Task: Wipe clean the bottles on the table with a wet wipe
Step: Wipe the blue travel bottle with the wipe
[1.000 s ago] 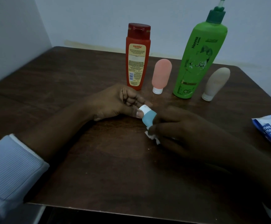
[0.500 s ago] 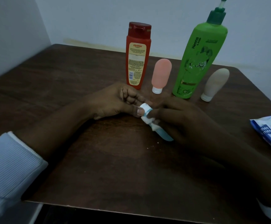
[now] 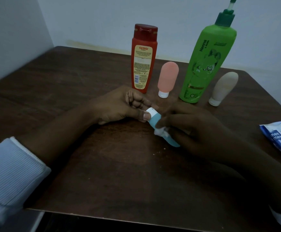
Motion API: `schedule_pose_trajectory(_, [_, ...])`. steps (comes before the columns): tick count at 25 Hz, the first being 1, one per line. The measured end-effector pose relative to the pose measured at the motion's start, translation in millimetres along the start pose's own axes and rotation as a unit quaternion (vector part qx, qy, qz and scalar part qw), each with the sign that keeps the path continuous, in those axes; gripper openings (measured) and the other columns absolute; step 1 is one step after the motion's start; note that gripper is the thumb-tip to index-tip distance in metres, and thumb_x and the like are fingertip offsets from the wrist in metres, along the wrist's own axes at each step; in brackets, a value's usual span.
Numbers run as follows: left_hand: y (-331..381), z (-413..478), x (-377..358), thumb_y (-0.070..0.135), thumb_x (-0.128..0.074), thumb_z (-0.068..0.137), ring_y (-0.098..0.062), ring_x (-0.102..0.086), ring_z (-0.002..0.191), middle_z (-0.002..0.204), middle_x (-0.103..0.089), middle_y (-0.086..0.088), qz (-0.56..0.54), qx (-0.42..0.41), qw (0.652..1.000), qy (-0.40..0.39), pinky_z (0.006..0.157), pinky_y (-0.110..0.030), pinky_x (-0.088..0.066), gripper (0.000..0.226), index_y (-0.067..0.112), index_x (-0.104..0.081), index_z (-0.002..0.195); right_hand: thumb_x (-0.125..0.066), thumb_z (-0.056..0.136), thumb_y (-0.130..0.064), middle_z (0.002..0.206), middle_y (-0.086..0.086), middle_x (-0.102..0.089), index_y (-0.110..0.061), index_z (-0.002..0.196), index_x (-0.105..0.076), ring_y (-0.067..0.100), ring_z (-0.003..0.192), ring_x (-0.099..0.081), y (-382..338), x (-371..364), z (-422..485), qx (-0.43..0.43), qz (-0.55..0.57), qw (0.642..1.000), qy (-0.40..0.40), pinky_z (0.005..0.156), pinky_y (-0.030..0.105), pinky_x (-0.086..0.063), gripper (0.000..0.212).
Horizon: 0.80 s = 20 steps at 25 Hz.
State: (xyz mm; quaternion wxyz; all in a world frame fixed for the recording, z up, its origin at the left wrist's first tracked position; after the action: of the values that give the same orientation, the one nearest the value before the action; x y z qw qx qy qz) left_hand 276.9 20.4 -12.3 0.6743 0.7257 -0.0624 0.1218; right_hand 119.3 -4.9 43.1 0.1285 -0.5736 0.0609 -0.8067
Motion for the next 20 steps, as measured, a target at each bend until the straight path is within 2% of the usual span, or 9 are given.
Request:
schedule_pose_trajectory(2, [-0.3, 0.2, 0.4, -0.005, -0.073, 0.086, -0.023, -0.073, 0.113, 0.116, -0.078, -0.012, 0.003, 0.0, 1.0, 0.0, 0.095, -0.033, -0.061, 0.037, 0.005, -0.072, 0.121, -0.064, 0.089, -0.023, 0.101, -0.012, -0.059, -0.022, 0.099, -0.074, 0.005, 0.092, -0.058, 0.1, -2.1, -3.9, 0.012, 0.019, 0.998, -0.053, 0.077, 0.022, -0.047, 0.014])
schedule_pose_trajectory(4, [-1.2, 0.4, -0.2, -0.006, -0.073, 0.086, -0.022, -0.073, 0.113, 0.116, -0.078, -0.011, 0.0, 0.003, 1.0, -0.004, 0.094, -0.032, -0.061, 0.037, 0.006, -0.072, 0.121, -0.067, 0.086, -0.028, 0.092, -0.011, -0.06, -0.025, 0.09, -0.073, 0.009, 0.084, -0.06, 5.0, -4.0, -10.7, 0.015, 0.021, 0.994, -0.104, 0.068, 0.035, -0.051, 0.008])
schedule_pose_trajectory(6, [-1.3, 0.7, -0.3, -0.005, -0.072, 0.087, -0.02, -0.074, 0.112, 0.115, -0.078, -0.01, -0.005, 0.006, 1.0, -0.005, 0.093, -0.031, -0.062, 0.037, 0.005, -0.071, 0.123, -0.069, 0.085, -0.023, 0.091, -0.007, -0.063, -0.023, 0.088, -0.072, 0.012, 0.084, -0.063, 10.4, 3.2, -13.0, 0.002, 0.039, 0.996, -0.077, 0.067, 0.041, -0.052, 0.005])
schedule_pose_trajectory(8, [-1.0, 0.8, -0.2, -0.005, -0.072, 0.087, -0.02, -0.074, 0.111, 0.115, -0.078, -0.009, -0.005, 0.007, 1.0, -0.007, 0.093, -0.031, -0.062, 0.037, 0.004, -0.071, 0.124, -0.066, 0.087, -0.011, 0.101, -0.003, -0.065, -0.018, 0.097, -0.073, 0.014, 0.094, -0.065, 11.9, 14.7, -9.5, -0.013, 0.054, 0.998, 0.01, 0.074, 0.039, -0.053, 0.013])
schedule_pose_trajectory(10, [-1.3, 0.8, -1.3, -0.005, -0.071, 0.088, -0.021, -0.074, 0.11, 0.115, -0.078, -0.01, -0.012, 0.006, 1.0, -0.012, 0.094, -0.032, -0.062, 0.037, 0.003, -0.071, 0.123, -0.065, 0.089, -0.003, 0.112, -0.003, -0.064, -0.017, 0.107, -0.073, 0.011, 0.104, -0.063, 6.2, 12.0, -2.8, -0.01, 0.022, 0.999, 0.04, 0.085, 0.031, -0.051, 0.024])
schedule_pose_trajectory(12, [-1.6, 1.1, -1.8, -0.006, -0.072, 0.087, -0.022, -0.074, 0.109, 0.115, -0.078, -0.01, -0.011, 0.005, 1.0, -0.01, 0.093, -0.031, -0.062, 0.037, 0.003, -0.071, 0.123, -0.063, 0.09, -0.007, 0.114, -0.005, -0.062, -0.02, 0.111, -0.072, 0.009, 0.106, -0.06, 1.7, 1.6, 0.7, 0.0, 0.003, 1.0, 0.004, 0.086, 0.025, -0.049, 0.026])
schedule_pose_trajectory(16, [0.8, -0.2, -1.0, -0.007, -0.074, 0.086, -0.02, -0.074, 0.112, 0.116, -0.078, -0.008, -0.002, -0.002, 1.0, -0.008, 0.091, -0.028, -0.061, 0.039, 0.004, -0.07, 0.123, -0.059, 0.084, -0.03, 0.092, -0.011, -0.062, -0.022, 0.091, -0.073, 0.005, 0.082, -0.06, 9.8, -0.1, -8.8, -0.013, 0.03, 0.996, -0.081, 0.067, 0.031, -0.05, 0.018])
schedule_pose_trajectory(18, [3.2, -1.7, -2.3, -0.009, -0.074, 0.084, -0.022, -0.073, 0.113, 0.118, -0.077, -0.01, -0.013, -0.006, 1.0, -0.011, 0.091, -0.027, -0.061, 0.04, 0.004, -0.07, 0.122, -0.058, 0.085, -0.024, 0.093, -0.008, -0.064, -0.021, 0.09, -0.072, 0.006, 0.083, -0.062, 14.3, 12.3, -11.2, -0.019, 0.036, 0.999, -0.023, 0.068, 0.031, -0.05, 0.015])
schedule_pose_trajectory(20, [6.1, -3.0, -6.2, -0.012, -0.074, 0.083, -0.026, -0.073, 0.113, 0.118, -0.077, -0.012, -0.026, -0.019, 0.999, -0.017, 0.09, -0.028, -0.061, 0.042, -0.001, -0.069, 0.123, -0.061, 0.088, -0.009, 0.104, -0.002, -0.067, -0.013, 0.099, -0.072, 0.009, 0.096, -0.064, 16.2, 24.4, -9.4, -0.028, 0.017, 0.997, 0.074, 0.079, 0.028, -0.051, 0.016])
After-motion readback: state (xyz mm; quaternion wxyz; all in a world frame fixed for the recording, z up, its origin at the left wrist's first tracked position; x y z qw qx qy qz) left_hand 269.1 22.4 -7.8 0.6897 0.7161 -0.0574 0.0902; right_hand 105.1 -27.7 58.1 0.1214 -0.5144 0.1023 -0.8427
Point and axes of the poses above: each hand's wrist, its own z-axis towards the middle knuckle, its own x-axis out of the back of the hand, y = z × x, the point moved 9 cm from there along z, towards the middle knuckle
